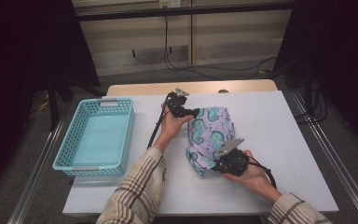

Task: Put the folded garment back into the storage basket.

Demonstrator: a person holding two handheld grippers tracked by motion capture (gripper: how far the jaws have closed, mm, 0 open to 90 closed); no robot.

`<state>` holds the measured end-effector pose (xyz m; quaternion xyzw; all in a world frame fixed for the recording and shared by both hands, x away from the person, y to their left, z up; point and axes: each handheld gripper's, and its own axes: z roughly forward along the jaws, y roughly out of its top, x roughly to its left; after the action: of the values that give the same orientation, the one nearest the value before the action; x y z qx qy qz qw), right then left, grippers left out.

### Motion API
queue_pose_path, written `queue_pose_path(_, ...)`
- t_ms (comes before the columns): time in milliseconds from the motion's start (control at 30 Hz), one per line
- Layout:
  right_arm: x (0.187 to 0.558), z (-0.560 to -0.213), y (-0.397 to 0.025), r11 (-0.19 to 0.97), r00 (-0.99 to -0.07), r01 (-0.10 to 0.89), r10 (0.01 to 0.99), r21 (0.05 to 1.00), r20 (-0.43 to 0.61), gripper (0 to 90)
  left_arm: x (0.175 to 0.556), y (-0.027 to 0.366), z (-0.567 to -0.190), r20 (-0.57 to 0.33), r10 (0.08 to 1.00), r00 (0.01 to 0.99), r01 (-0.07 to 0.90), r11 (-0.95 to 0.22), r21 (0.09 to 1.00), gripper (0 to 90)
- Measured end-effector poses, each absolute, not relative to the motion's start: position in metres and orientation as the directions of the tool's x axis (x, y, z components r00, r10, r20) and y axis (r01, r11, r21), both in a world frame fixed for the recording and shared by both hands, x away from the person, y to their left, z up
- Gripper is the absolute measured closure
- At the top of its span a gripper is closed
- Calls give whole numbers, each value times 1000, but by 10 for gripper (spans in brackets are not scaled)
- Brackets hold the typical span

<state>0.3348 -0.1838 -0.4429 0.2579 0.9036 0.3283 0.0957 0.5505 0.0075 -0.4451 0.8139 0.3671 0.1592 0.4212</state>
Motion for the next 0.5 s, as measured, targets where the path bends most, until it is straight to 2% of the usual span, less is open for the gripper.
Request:
queue_pose_path(167,335,-443,-184,655,-850,399,527,642,-8,816,555,6,-454,-61,744,666,507,-390,769,196)
queue_pose_path(233,335,-443,-185,655,-850,401,527,641,-7,817,555,6,-454,-35,743,668,503,-417,757,274)
queue_pose_path(267,335,-443,-185,652,-849,403,529,642,-4,817,555,5,-455,-30,756,654,510,-411,756,274)
queue_pose_path(300,335,-443,-185,655,-852,395,524,644,-10,817,556,5,-456,-74,750,657,530,-389,753,269)
queue_pose_path(400,335,-443,-185,655,-852,394,523,645,-10,817,555,0,-459,-47,732,679,516,-431,740,297)
queue_pose_path(500,335,-443,-185,655,-853,393,522,645,-11,816,555,-2,-462,-80,738,670,537,-407,739,341)
